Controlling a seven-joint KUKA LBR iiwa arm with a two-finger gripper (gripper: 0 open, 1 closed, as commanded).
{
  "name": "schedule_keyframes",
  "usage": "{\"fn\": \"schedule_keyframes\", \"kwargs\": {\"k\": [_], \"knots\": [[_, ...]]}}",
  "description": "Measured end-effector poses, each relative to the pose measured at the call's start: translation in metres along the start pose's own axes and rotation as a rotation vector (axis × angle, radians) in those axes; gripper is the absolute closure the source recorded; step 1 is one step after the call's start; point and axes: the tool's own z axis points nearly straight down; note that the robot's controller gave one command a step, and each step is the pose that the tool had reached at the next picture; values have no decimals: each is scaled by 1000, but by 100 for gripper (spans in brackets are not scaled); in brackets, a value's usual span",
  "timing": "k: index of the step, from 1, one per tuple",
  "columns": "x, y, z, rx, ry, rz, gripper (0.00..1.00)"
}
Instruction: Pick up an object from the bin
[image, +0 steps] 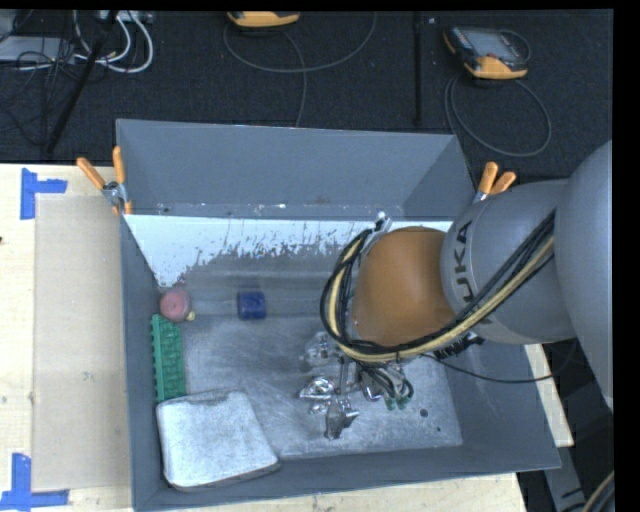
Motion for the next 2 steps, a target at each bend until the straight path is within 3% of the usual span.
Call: {"fn": "schedule_keyframes", "kwargs": {"k": [1, 2], "knots": [[-2, -16, -2, 2, 3, 120, 0], [17, -2, 29, 2, -3, 257, 0]]}}
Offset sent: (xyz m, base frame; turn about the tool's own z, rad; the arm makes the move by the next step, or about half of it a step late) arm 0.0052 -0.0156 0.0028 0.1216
